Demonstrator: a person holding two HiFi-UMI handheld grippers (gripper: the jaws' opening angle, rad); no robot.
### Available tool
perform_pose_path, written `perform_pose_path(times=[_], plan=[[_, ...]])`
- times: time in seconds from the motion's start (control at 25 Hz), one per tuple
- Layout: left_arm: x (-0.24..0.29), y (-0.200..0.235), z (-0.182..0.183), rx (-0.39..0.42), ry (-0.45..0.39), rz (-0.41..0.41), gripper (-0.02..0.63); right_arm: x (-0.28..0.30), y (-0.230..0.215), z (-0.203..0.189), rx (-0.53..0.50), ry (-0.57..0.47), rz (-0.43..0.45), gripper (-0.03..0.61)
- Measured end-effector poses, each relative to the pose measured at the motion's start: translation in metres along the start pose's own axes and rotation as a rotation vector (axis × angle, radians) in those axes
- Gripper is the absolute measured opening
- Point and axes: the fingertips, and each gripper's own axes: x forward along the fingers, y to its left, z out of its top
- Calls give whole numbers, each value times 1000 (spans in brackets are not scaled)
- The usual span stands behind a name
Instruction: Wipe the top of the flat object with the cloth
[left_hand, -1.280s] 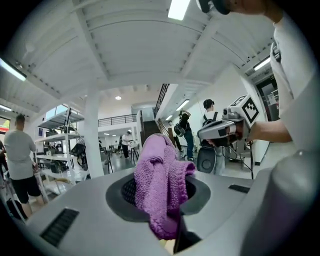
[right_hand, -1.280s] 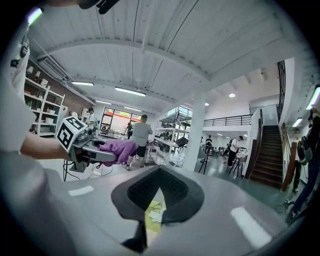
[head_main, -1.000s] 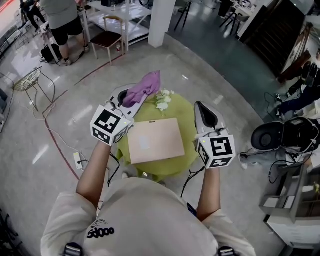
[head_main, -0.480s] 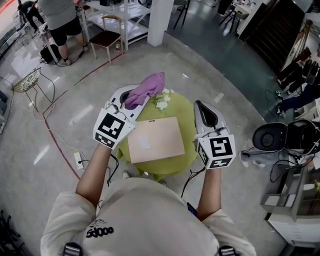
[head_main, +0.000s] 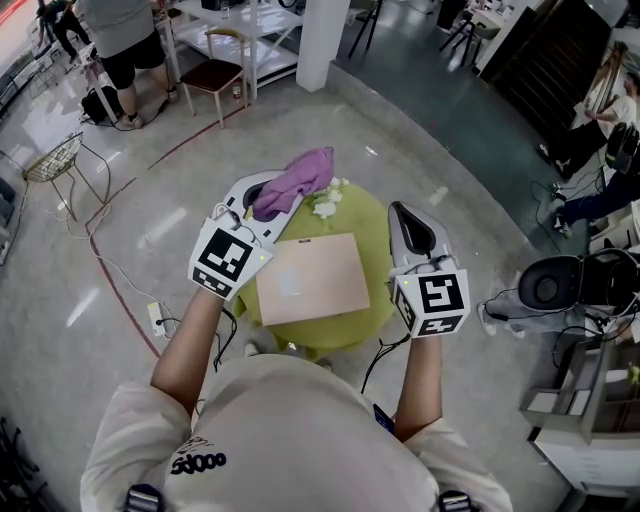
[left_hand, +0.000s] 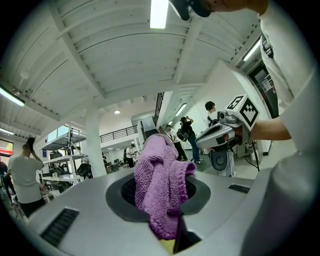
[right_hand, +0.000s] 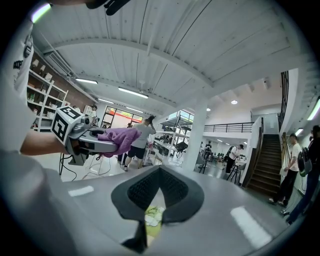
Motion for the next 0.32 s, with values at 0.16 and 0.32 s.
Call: perform_pose_path(times=[0.16, 0.32], plan=[[0, 0, -1, -5, 3, -2, 91, 0, -1, 0, 2, 3, 0, 8], [1, 0, -1, -10, 5, -1, 91, 1, -2, -3, 10, 7, -2, 8]])
